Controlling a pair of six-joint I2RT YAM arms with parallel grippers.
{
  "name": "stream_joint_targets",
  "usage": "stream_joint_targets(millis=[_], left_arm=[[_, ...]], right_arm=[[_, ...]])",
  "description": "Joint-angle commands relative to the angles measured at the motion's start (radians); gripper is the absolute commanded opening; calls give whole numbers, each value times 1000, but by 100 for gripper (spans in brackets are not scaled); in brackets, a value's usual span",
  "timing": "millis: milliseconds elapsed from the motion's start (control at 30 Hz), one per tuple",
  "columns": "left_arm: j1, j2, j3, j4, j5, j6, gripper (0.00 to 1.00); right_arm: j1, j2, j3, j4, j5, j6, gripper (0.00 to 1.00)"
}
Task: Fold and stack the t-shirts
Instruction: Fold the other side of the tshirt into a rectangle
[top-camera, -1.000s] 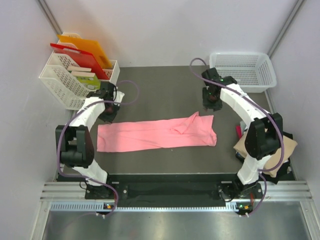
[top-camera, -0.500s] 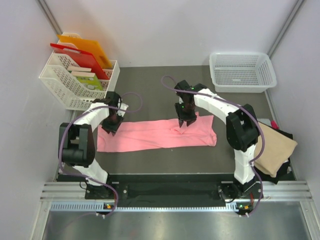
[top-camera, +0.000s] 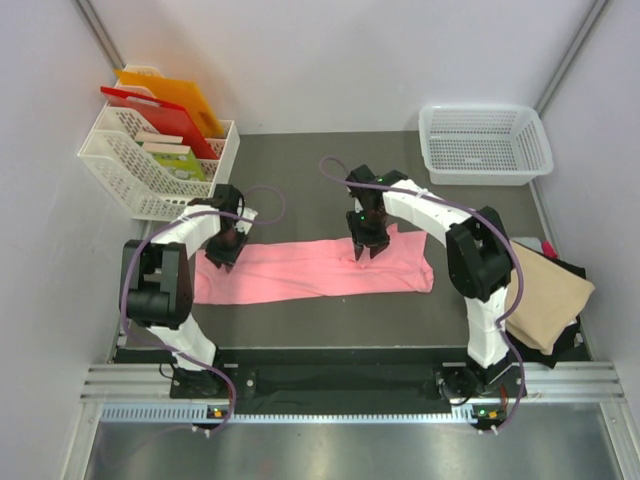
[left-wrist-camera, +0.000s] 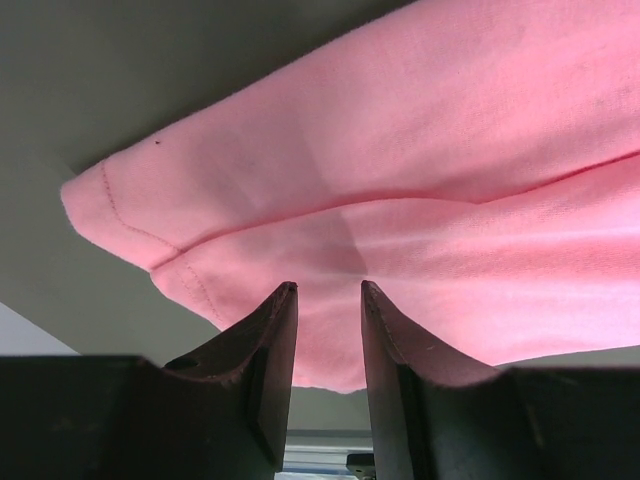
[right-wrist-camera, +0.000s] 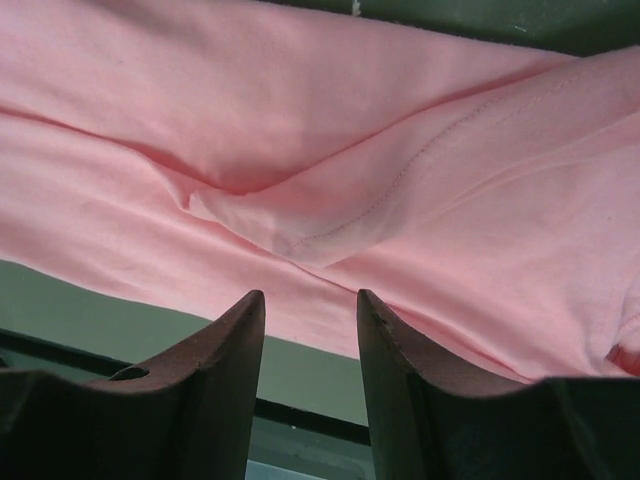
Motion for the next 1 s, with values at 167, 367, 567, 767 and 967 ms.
stream_joint_targets(millis=[167,367,567,767,967], left_arm=[[3,-26,-13,17,-6,-4,37],[3,-31,-23,19,-12,-7,37],[3,-35,-53,31,-6,-13,37],[3,-31,-70,37,6,-17,37],[1,-37,-73,28,14,-8,37]], right_arm=[[15,77,-20,54,10,-1,41],[12,125,0,60,34,-18,34],[12,119,118,2,77,-32,12],[12,149,290,-43,51,-41,26],[14,157,283,-40,-3,-43,57]])
